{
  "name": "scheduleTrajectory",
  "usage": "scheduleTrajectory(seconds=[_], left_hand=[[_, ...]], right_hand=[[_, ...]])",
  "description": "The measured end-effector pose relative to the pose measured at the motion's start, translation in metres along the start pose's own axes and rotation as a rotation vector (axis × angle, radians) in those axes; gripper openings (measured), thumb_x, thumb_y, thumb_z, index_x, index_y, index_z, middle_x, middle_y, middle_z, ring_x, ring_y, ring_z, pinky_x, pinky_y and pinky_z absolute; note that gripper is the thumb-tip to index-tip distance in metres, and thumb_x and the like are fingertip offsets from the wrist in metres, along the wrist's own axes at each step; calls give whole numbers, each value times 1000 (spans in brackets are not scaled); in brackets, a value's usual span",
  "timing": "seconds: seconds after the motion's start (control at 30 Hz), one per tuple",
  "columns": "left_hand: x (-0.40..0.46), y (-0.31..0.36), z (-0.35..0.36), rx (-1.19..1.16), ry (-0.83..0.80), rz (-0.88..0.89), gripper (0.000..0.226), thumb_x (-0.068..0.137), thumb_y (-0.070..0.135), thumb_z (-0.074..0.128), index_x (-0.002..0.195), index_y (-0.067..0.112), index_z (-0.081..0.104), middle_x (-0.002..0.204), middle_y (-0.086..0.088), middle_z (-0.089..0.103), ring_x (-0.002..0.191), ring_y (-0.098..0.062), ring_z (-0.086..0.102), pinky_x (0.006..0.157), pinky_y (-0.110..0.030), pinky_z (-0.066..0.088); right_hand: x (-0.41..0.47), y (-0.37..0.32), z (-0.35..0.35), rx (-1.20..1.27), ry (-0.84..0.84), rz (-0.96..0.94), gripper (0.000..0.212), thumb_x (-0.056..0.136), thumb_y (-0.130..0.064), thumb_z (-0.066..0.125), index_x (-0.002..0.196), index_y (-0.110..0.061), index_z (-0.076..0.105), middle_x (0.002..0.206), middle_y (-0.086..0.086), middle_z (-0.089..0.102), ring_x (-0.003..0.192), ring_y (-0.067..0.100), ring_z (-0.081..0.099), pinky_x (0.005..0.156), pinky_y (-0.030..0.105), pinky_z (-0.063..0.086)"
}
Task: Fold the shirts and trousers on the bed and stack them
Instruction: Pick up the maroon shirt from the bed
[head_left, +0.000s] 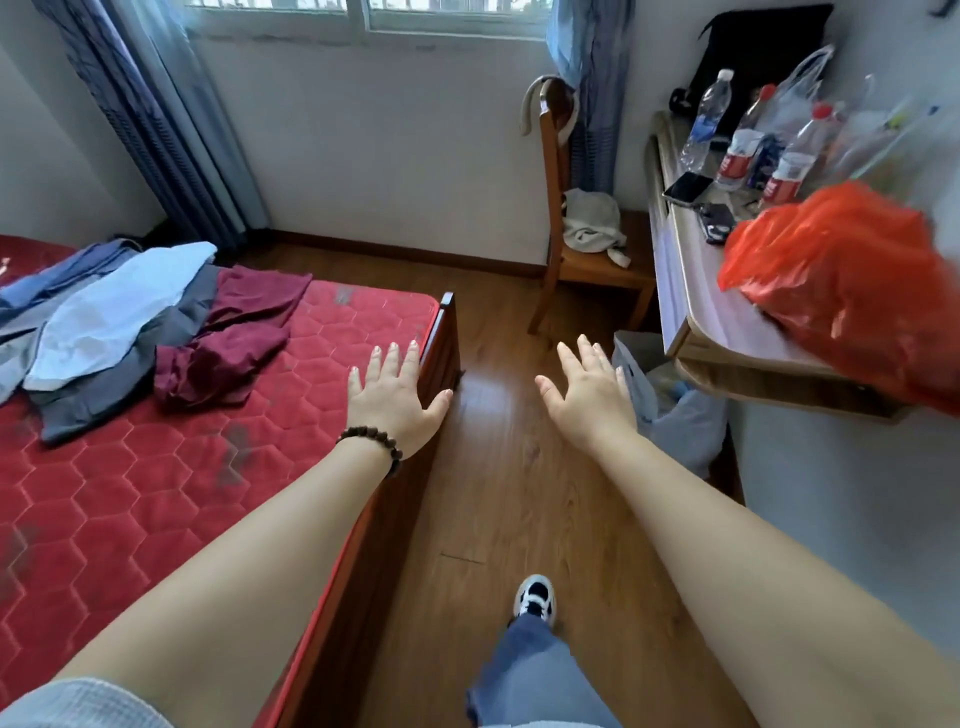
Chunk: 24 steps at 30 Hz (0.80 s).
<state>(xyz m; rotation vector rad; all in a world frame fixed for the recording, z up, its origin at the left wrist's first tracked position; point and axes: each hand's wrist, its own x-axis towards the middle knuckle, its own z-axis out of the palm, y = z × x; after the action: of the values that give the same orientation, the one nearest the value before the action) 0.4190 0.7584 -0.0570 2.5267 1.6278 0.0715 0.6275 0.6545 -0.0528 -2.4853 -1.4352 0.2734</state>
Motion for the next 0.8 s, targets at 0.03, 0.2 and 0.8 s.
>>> scheduleTrajectory(seconds=[0.03,0.2,0.8], left_hand=[[30,9,-3,-11,-6,-15,79,92,64,30,154,24,2,162,-4,8,149,-21,1,120,-47,4],[167,45,-24,-39,21,-67,78,92,63,31,154,25,3,161,-3,9,149,-22,2,120,-47,5],[556,10,-6,-61,82,-215,80,91,62,34,154,22,7,161,-6,13,148,-24,6,119,-49,9]], right_hand=[[30,4,-4,4,-21,3,63,99,-55,30,153,-26,19,162,2,6,149,21,1,120,43,4],[173,17,-32,1,-58,-46,63,99,-54,30,153,-24,19,162,3,7,149,20,1,121,43,5],[593,-39,-8,-73,-102,-180,62,99,-53,34,153,-25,20,162,3,9,149,20,3,121,45,8]])
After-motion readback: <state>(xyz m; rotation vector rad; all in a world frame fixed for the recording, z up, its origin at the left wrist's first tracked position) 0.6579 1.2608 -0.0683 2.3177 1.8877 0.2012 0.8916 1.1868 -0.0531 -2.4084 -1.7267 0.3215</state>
